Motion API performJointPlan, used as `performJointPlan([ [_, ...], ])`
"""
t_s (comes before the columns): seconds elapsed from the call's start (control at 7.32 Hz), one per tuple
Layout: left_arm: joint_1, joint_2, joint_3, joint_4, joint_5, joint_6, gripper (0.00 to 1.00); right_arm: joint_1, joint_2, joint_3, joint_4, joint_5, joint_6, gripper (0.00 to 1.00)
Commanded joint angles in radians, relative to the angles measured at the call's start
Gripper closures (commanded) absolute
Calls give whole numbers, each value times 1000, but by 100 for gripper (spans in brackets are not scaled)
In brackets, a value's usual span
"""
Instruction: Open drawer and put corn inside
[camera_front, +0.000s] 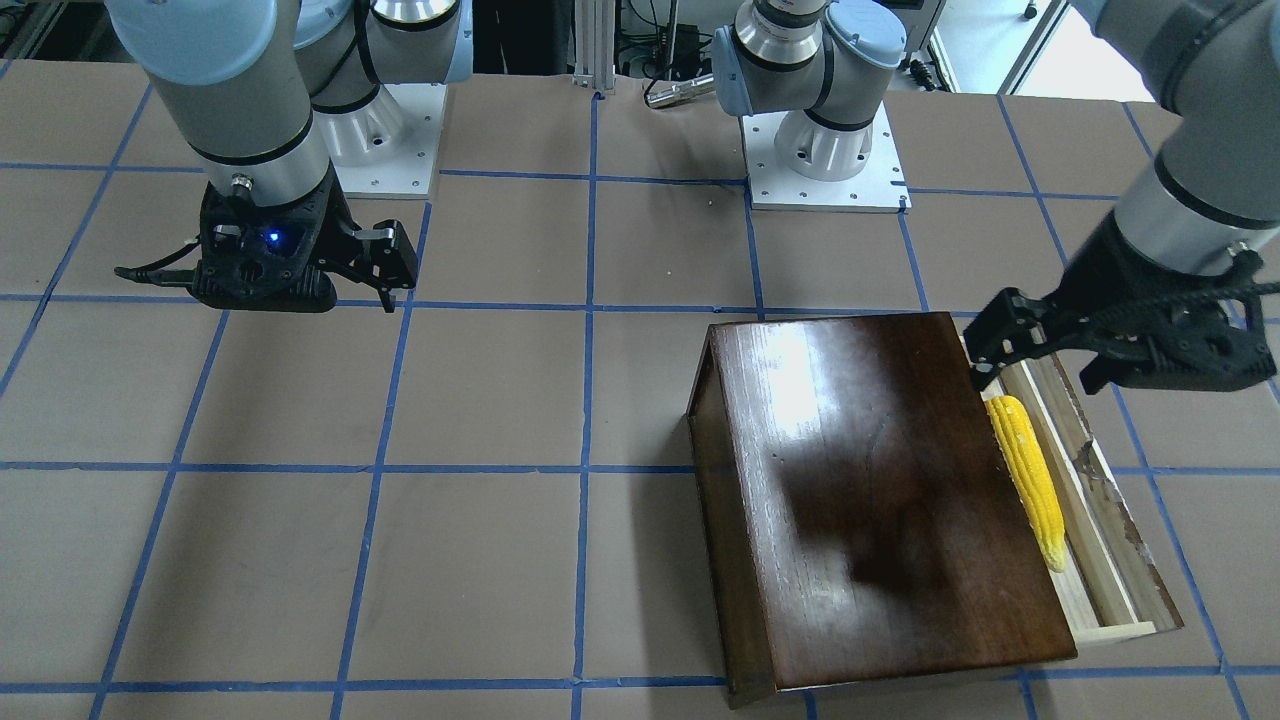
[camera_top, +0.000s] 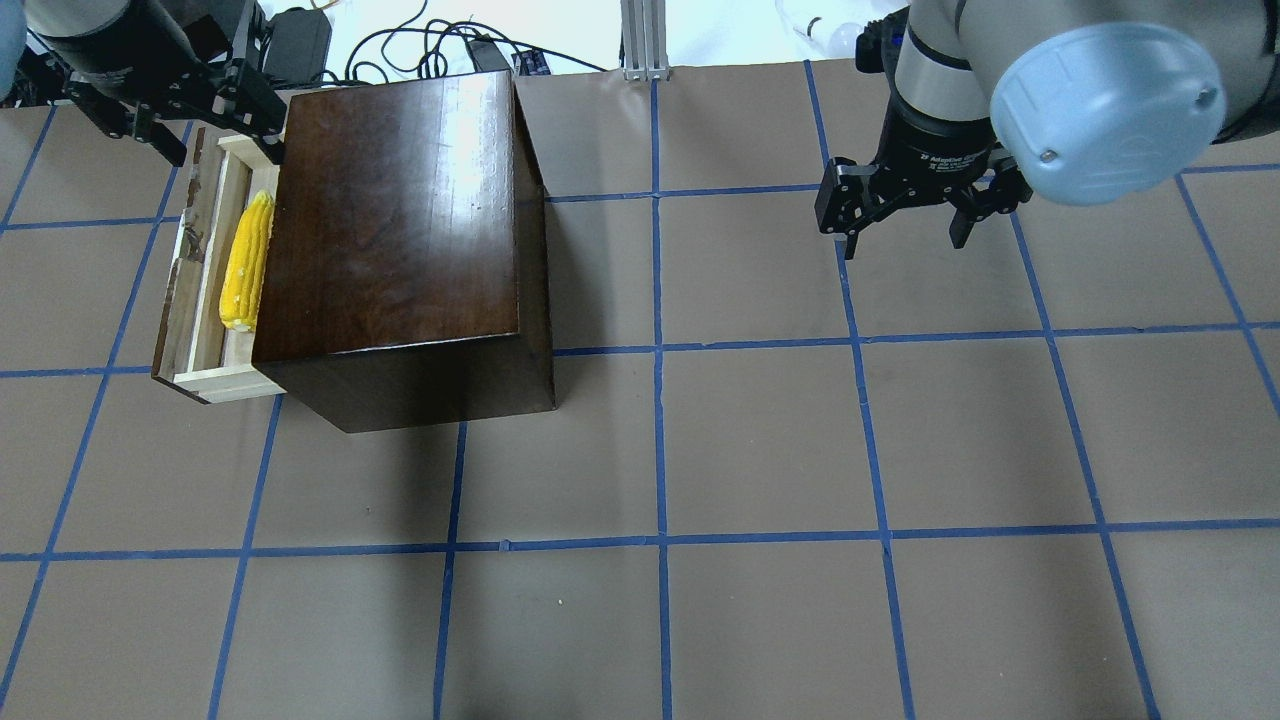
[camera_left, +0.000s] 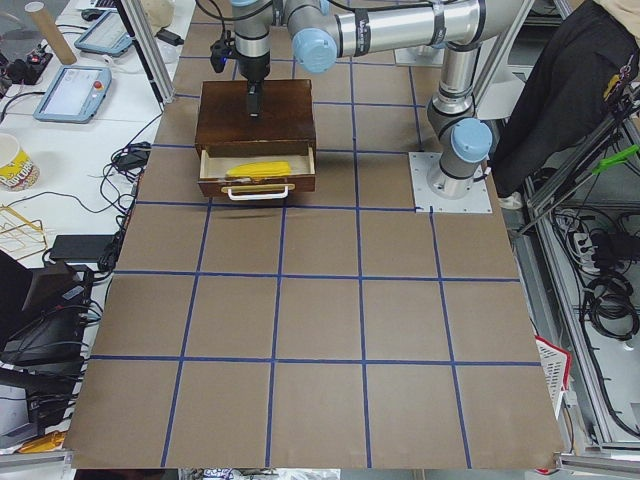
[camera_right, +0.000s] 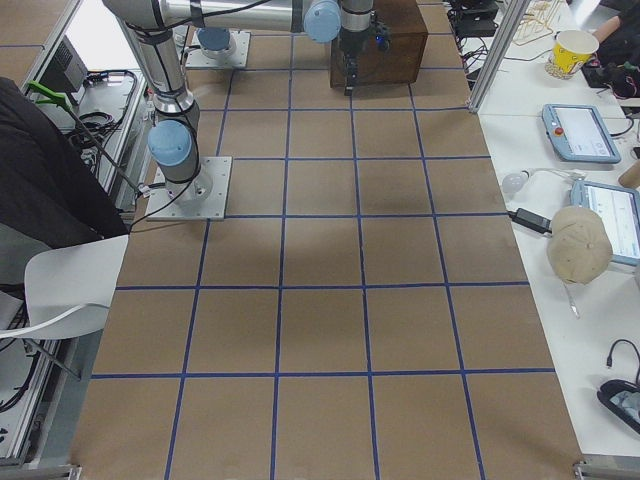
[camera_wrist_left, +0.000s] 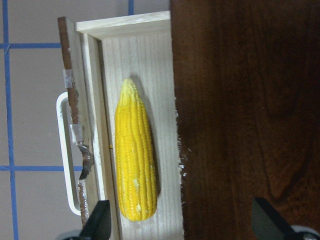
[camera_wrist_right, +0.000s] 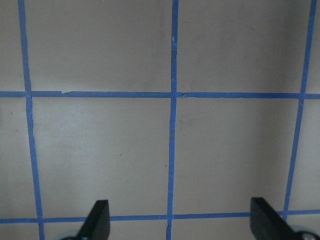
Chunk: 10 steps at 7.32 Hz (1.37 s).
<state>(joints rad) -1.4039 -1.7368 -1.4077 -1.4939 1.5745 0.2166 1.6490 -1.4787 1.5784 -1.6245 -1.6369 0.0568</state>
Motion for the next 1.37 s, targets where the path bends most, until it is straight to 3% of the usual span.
performJointPlan([
  [0.0, -139, 66, -13, -75, 7, -96, 0, 0, 1, 0, 0, 2, 0, 0],
  [0.27, -204, 123, -42, -114, 12, -135, 0, 0, 1, 0, 0, 0, 0, 0],
  [1.23, -139, 161, -42, -173, 7, -143, 0, 0, 0, 0, 0, -1, 0, 0],
])
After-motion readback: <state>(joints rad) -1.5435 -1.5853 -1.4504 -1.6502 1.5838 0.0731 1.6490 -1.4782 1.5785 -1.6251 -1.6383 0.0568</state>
